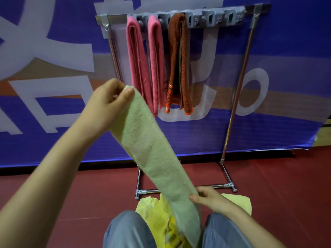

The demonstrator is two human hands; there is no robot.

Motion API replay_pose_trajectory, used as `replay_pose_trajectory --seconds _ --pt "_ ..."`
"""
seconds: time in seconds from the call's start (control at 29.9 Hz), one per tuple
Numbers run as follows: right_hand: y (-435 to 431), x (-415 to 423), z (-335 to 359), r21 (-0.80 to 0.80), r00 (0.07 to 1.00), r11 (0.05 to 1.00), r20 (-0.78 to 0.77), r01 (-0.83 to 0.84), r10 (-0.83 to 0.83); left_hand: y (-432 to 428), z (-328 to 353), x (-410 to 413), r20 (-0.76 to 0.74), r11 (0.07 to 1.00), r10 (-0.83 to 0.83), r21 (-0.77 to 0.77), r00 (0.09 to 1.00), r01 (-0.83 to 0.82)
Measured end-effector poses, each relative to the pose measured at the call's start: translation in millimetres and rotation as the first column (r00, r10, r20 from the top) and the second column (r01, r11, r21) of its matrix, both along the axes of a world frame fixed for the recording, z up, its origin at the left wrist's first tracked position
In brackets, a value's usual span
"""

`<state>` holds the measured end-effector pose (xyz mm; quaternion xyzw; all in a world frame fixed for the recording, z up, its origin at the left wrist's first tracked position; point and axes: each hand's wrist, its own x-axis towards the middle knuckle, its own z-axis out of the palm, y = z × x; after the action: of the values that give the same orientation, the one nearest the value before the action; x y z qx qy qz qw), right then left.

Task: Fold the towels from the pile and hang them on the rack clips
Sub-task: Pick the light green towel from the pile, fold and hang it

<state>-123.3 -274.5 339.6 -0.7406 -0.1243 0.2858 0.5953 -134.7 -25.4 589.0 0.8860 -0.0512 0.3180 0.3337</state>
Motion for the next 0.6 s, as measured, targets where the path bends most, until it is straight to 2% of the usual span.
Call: replay_pose_trajectory --seconds 0.2,0.27,0.37,0.44,0.5,0.6 --pt "5 1 6 0.015 0.993 0.999 0.112 0.045 -0.046 12 -25 3 -0.028 0.993 0.120 -0.002 0.992 -0.120" --pt "6 0 18 0.038 0.989 0.997 0.132 0.062 -0.066 16 -39 5 -0.092 0.988 0.155 0.025 0.984 -0.153" --pt "8 -1 39 0.083 0.990 0.996 0.130 0.036 -0.047 17 -68 5 -0.279 0.969 0.233 0.151 0.931 -0.198" --pt "9 1 58 0.108 0.993 0.994 0.117 -0.003 -0.010 6 -88 5 -0.394 0.989 0.128 0.123 0.910 -0.086" --pt "12 3 78 0.127 0.993 0.990 0.108 -0.055 0.042 -16 -99 2 -0.477 0.991 -0.128 -0.091 0.870 0.096" --pt "17 4 102 0.087 0.988 0.991 0.123 -0.106 0.095 -54 -109 -3 -0.540 0.899 -0.434 -0.308 0.721 0.311"
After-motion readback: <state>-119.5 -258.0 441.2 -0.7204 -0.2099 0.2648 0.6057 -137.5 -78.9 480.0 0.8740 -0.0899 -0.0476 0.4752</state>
